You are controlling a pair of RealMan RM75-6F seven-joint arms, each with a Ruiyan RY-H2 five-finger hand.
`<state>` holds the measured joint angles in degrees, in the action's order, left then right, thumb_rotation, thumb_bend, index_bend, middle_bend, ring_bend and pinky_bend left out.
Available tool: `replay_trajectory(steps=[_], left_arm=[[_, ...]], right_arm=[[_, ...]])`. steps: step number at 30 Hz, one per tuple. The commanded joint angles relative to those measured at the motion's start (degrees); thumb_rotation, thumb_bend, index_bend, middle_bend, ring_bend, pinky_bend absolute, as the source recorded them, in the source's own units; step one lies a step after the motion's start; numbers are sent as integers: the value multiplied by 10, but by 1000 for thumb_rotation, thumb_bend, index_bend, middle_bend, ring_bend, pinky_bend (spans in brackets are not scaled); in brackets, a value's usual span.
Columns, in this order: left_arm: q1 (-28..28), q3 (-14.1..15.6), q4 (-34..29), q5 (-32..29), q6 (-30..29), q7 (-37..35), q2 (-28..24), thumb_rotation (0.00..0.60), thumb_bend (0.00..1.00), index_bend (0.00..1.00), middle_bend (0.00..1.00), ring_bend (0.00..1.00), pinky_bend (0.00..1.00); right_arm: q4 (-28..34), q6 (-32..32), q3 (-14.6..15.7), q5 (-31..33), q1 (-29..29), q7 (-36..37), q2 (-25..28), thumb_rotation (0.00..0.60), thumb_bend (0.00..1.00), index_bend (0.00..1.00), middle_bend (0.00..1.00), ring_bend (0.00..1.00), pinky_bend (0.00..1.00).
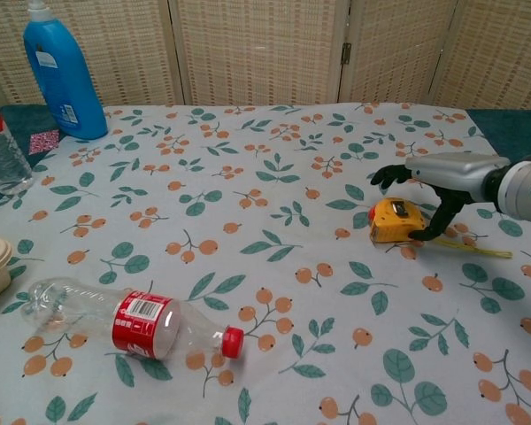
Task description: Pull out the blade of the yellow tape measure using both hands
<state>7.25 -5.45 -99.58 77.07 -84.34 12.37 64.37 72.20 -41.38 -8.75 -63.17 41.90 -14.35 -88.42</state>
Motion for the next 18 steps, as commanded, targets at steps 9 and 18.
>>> replay_trajectory(steps=[9, 18], left_arm=[[1, -4, 8, -8, 2, 2, 7, 600, 317, 219, 113, 80, 0], [40, -34, -8, 12, 28, -44, 14, 600, 319, 233, 112, 96, 0]], right_arm=[[-42, 6, 5, -12, 8, 33, -28, 600, 323, 360, 329, 212, 87], [0, -54, -18, -44, -10, 104, -22, 600, 386, 548, 477, 319, 135]])
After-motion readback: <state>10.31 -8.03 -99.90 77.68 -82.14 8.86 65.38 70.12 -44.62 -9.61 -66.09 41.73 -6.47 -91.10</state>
